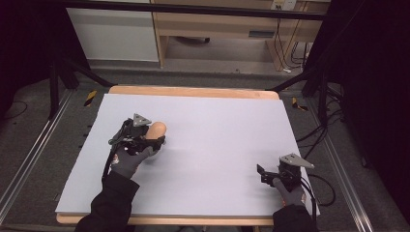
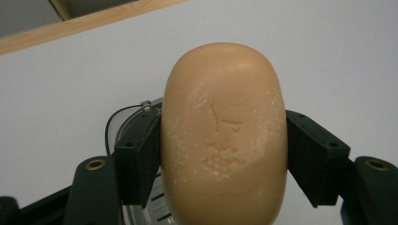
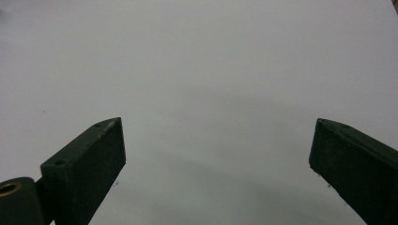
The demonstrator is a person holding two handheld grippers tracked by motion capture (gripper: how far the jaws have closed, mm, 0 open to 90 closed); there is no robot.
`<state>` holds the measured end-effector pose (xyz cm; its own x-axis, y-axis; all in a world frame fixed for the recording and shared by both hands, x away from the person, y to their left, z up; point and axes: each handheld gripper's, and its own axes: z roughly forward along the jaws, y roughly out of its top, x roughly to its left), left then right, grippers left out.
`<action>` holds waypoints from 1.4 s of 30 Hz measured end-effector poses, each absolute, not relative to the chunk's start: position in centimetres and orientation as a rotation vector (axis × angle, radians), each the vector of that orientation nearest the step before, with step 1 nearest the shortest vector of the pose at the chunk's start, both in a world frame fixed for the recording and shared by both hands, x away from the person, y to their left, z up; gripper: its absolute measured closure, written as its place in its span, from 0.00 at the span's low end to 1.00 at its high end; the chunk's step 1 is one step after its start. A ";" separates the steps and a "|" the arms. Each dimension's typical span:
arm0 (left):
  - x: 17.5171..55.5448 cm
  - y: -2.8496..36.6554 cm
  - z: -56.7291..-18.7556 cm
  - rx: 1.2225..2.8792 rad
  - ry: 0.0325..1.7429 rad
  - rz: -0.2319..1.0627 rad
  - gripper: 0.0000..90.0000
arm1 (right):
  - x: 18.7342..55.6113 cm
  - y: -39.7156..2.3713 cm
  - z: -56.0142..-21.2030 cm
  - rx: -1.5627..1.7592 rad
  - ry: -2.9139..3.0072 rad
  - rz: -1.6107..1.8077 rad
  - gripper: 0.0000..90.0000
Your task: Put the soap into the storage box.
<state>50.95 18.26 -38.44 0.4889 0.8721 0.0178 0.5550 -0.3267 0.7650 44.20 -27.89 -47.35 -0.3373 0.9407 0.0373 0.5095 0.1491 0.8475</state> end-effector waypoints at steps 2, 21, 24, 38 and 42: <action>51.2 18.3 -38.5 2.018 1.180 0.568 0.36 | 44.2 -27.9 -47.4 1.381 1.918 1.098 0.05; 52.6 19.1 -40.1 2.005 1.255 0.567 0.36 | 44.2 -27.8 -47.3 1.384 1.917 1.102 0.05; 52.6 19.3 -40.5 2.007 1.265 0.564 0.36 | 44.2 -27.8 -47.3 1.385 1.917 1.102 0.05; 52.5 19.8 -41.9 2.031 1.293 0.550 0.36 | 44.3 -27.8 -47.4 1.382 1.923 1.093 0.05; 52.5 19.9 -42.2 2.041 1.295 0.546 0.36 | 44.3 -27.7 -47.4 1.383 1.922 1.092 0.05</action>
